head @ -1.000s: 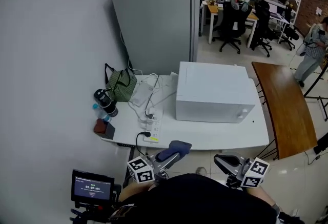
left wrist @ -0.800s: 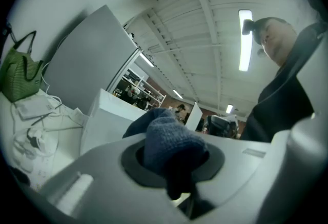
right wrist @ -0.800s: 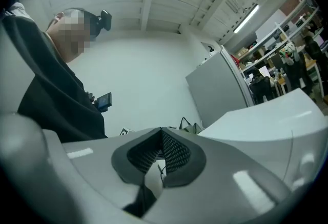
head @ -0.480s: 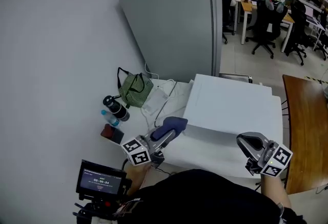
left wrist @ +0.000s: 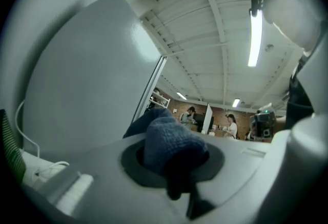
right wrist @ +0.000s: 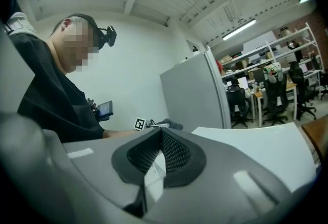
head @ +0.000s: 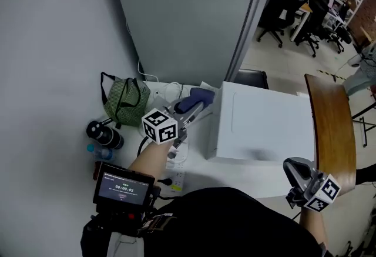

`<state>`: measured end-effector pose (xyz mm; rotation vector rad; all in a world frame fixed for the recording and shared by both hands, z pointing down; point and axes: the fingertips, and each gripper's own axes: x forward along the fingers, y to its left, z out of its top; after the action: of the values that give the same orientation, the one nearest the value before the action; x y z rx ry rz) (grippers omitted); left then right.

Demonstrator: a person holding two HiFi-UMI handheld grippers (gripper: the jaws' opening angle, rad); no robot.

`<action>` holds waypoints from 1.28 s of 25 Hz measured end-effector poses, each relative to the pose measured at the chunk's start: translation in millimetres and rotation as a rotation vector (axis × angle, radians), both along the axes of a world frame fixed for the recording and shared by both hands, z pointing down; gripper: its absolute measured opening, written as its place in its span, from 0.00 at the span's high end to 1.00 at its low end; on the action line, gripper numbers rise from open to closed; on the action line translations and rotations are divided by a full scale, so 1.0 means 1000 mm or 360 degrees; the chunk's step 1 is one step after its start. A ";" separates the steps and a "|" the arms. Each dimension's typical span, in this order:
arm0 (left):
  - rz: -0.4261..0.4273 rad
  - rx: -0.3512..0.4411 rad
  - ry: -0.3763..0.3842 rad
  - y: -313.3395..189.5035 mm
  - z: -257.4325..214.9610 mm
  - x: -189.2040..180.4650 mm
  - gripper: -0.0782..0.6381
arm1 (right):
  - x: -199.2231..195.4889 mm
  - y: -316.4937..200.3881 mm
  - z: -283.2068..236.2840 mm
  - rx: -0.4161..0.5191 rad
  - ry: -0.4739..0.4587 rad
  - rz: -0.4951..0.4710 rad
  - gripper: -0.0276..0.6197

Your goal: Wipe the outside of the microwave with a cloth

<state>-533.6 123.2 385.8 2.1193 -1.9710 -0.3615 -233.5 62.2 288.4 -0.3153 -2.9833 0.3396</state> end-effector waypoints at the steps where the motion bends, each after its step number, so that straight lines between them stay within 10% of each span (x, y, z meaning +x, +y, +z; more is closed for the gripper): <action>1: 0.0040 -0.0026 0.0009 -0.015 0.009 -0.008 0.81 | 0.002 -0.001 -0.001 -0.0001 0.0031 0.0056 0.95; 11: 0.0384 -0.0280 -0.0122 -0.111 0.069 -0.010 0.81 | 0.026 -0.029 0.006 0.0019 0.0221 0.0368 0.95; 18: 0.0475 -0.0697 -0.0201 -0.124 0.127 -0.019 0.82 | 0.027 -0.048 0.021 -0.0010 0.0281 0.0401 0.95; 32: 0.0598 -0.1250 -0.0054 -0.133 0.300 -0.023 0.82 | 0.034 -0.053 0.032 0.0030 0.0446 0.0453 0.95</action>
<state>-556.9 -9.6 685.5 1.8728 -1.3383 0.4482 -199.1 9.4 320.1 0.1511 -2.7482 0.3503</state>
